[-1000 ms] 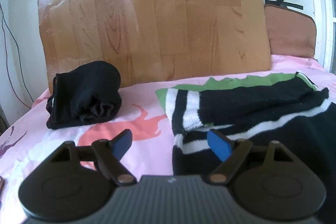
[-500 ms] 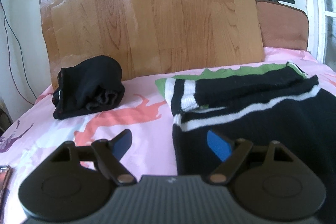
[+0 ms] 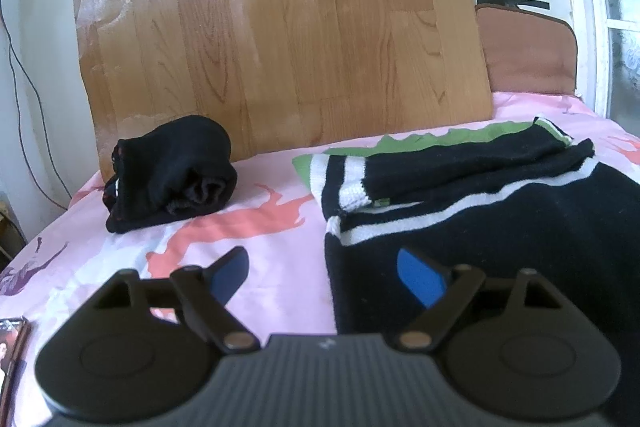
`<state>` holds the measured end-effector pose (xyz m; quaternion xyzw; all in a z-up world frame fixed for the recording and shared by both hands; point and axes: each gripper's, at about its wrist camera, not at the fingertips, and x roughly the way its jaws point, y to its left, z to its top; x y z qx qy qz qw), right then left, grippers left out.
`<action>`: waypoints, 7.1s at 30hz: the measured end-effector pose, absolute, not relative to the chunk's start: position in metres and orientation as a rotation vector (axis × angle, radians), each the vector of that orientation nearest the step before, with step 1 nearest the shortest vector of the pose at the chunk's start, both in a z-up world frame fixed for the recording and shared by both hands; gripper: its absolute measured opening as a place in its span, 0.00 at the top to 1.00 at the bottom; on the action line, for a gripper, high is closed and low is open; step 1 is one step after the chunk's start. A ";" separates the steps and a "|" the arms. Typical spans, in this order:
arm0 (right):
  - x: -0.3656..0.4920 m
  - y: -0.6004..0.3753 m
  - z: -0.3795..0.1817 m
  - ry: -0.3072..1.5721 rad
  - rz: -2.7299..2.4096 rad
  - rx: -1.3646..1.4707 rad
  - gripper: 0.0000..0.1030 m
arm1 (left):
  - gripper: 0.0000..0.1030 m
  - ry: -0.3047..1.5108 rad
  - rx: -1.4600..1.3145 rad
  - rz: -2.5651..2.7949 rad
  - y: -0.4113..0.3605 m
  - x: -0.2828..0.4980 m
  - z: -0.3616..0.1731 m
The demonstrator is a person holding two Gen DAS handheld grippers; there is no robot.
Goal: Fold small clothes
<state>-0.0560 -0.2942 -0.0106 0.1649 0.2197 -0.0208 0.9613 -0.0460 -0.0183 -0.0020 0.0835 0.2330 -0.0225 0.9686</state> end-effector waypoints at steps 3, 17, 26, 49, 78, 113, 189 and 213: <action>-0.055 -0.291 -0.011 0.448 -0.044 0.318 0.35 | 0.18 0.466 0.162 -0.055 -0.018 -0.047 -0.002; -0.055 -0.285 -0.011 0.444 -0.053 0.319 0.34 | 0.17 0.453 0.151 -0.075 -0.017 -0.050 -0.001; -0.055 -0.283 -0.010 0.443 -0.058 0.321 0.34 | 0.17 0.452 0.154 -0.075 -0.017 -0.050 -0.001; -0.056 -0.283 -0.010 0.442 -0.059 0.323 0.34 | 0.15 0.437 0.156 -0.078 -0.018 -0.052 0.001; -0.056 -0.282 -0.009 0.438 -0.056 0.327 0.34 | 0.14 0.428 0.160 -0.077 -0.017 -0.054 0.002; -0.056 -0.283 -0.010 0.438 -0.053 0.327 0.33 | 0.14 0.418 0.161 -0.078 -0.017 -0.055 0.003; -0.059 -0.281 -0.012 0.435 -0.049 0.336 0.32 | 0.05 0.401 0.173 -0.072 -0.017 -0.057 0.000; -0.059 -0.282 -0.012 0.435 -0.048 0.336 0.32 | 0.01 0.384 0.181 -0.061 -0.018 -0.059 0.002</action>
